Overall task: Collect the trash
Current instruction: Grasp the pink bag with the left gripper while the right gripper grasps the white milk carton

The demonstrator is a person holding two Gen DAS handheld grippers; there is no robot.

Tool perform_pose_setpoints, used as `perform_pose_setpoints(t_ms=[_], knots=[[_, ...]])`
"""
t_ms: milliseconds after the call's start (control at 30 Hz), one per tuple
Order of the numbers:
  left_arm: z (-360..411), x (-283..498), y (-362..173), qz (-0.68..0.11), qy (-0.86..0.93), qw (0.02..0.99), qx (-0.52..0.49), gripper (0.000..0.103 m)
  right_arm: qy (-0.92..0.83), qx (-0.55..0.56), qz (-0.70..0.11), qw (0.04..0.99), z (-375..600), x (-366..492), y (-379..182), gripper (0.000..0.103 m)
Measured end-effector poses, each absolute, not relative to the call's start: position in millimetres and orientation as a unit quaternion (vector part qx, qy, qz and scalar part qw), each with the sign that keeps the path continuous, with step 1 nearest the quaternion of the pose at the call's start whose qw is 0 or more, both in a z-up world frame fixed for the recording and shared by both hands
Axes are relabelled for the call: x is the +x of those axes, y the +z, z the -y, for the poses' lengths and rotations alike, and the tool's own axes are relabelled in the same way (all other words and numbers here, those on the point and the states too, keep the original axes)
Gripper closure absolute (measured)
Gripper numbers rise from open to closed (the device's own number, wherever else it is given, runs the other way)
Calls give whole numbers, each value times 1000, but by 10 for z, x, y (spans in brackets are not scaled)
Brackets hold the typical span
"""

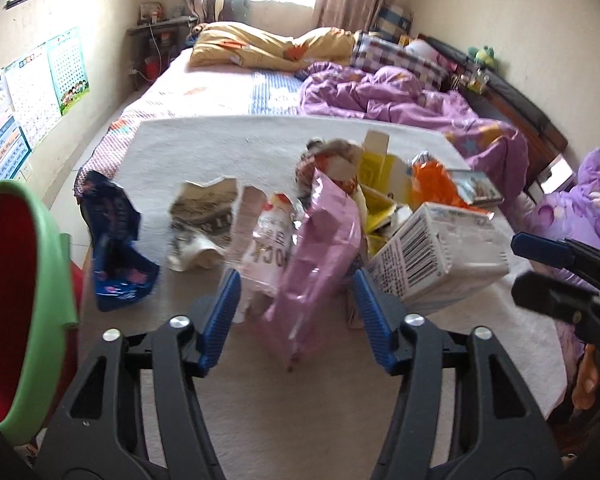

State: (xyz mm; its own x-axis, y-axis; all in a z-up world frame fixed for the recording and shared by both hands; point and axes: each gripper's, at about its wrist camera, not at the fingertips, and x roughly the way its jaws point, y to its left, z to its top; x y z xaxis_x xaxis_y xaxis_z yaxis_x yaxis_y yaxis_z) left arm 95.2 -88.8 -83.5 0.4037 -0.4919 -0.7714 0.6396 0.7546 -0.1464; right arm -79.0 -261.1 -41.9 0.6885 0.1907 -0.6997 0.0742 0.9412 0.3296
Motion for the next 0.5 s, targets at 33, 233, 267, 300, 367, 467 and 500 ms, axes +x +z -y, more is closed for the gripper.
perform_pose_setpoints(t_ms=[33,233,267,300,367,467,500], knots=[[921,958,-868,-431,-337,832,88,58,37,166,-394,903,2637,-780,-448,29],[949,917,-932,-438,-321,834,97,78,89,137,-391,906,2659,-636,-585,29],[925,895,-898,-436,-317,837,93,80,105,130,-388,906,2642,-608,-582,29],[908,881,-865,-435,-315,839,88,80,119,123,-387,906,2626,-579,-583,29],[857,841,-805,-431,-308,844,80,80,140,110,-384,906,2585,-544,-573,29],[776,775,-747,-429,-298,849,74,80,161,88,-381,906,2514,-479,-572,29],[758,750,-730,-429,-296,851,71,80,166,84,-380,906,2492,-459,-578,29]])
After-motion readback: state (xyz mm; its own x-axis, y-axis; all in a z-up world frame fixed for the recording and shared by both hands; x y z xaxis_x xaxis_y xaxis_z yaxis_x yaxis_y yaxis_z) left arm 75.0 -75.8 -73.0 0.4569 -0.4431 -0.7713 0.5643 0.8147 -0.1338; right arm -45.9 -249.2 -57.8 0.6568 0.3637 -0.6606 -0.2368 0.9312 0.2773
